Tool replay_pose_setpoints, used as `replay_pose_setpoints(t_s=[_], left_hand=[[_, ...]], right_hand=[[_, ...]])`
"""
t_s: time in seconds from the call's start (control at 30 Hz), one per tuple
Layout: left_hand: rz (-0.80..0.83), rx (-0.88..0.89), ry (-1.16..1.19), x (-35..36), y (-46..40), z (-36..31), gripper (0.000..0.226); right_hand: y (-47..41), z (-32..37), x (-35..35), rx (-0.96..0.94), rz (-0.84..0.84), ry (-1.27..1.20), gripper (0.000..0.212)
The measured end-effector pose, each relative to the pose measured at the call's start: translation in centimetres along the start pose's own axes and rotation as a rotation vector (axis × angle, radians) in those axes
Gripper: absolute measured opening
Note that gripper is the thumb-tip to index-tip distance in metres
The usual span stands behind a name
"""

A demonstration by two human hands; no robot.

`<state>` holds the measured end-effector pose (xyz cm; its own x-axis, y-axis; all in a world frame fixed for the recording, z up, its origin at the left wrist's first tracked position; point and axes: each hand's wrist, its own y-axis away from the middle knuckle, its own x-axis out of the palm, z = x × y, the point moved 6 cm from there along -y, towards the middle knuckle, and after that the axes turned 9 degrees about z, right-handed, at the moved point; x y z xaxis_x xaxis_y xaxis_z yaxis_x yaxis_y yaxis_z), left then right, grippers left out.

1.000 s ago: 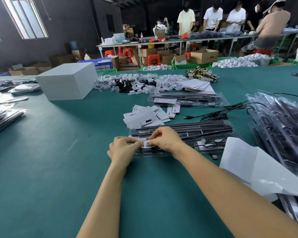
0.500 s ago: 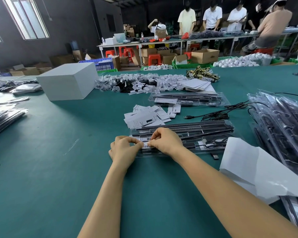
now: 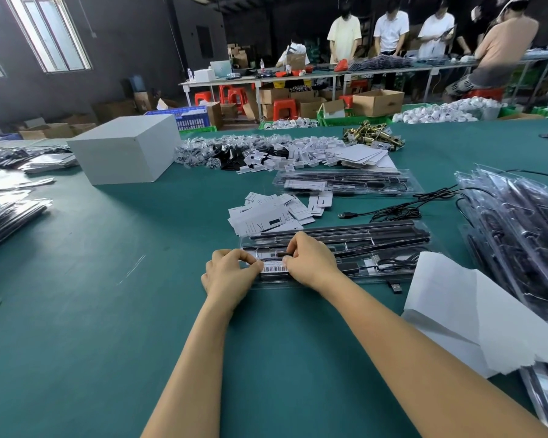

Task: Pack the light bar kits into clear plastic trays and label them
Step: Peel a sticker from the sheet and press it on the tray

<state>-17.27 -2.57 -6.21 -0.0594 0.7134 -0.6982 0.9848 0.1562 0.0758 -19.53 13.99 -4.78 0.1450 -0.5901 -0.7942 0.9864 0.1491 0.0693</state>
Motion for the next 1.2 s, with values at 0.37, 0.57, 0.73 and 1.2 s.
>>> replay_pose_setpoints(t_s=[0.37,0.57,0.73,1.2], left_hand=[[-0.049,0.052,-0.085,0.4,0.1,-0.2,0.02],[-0.057,0.029,-0.07,0.4,0.1,-0.1,0.012],[-0.064,0.026,-0.065,0.5,0.0,-0.1,0.007],[-0.143,0.068,0.156,-0.7,0.8,-0.3,0.018]], right_hand=[[0.9,0.7,0.5,-0.112,-0.161,0.155,0.023],[0.8,-0.2,-0.7,-0.069,-0.107,-0.031,0.013],[1.1,-1.4,-1.9,-0.105,-0.03,-0.275,0.015],[3.3,-6.3,-9.9,0.14,-0.284,-0.035,0.023]])
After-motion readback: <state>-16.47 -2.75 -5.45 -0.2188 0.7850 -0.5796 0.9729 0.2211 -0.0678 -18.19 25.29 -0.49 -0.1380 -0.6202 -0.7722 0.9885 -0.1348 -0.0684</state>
